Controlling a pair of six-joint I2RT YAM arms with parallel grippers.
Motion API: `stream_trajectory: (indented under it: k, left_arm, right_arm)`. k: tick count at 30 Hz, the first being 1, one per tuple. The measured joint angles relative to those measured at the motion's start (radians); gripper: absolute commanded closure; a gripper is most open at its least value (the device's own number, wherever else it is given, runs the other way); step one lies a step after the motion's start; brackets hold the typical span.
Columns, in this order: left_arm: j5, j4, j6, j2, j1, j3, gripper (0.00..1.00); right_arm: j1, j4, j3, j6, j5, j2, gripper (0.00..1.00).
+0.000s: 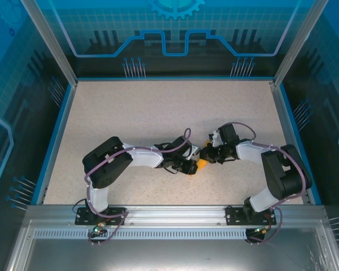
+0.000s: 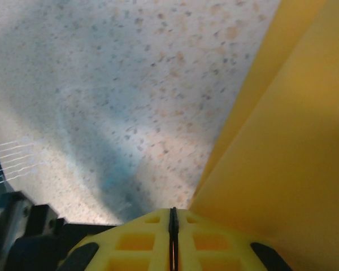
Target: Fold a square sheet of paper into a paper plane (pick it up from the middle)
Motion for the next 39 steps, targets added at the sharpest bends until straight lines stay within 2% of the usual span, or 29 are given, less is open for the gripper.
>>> stream_trajectory:
  k: [5,20,32,39]
  left_arm:
    - [0.0,0.006,0.0,-0.002,0.0,-0.004,0.93]
    - [-0.001,0.017,0.015,-0.002,0.0,-0.01,0.95]
    - [-0.01,0.034,0.024,-0.002,0.001,-0.017,0.99]
    - [-0.018,0.043,0.042,-0.006,0.003,-0.025,0.99]
  right_arm:
    - [0.0,0.031,-0.001,-0.011,0.011,0.051,0.9]
    - [-0.028,0.032,0.012,-0.051,-0.025,0.08,0.9]
    - [-0.1,-0.004,0.095,-0.064,0.012,0.13,0.89]
    - [-0.122,-0.043,0.148,-0.068,-0.035,0.183,0.89]
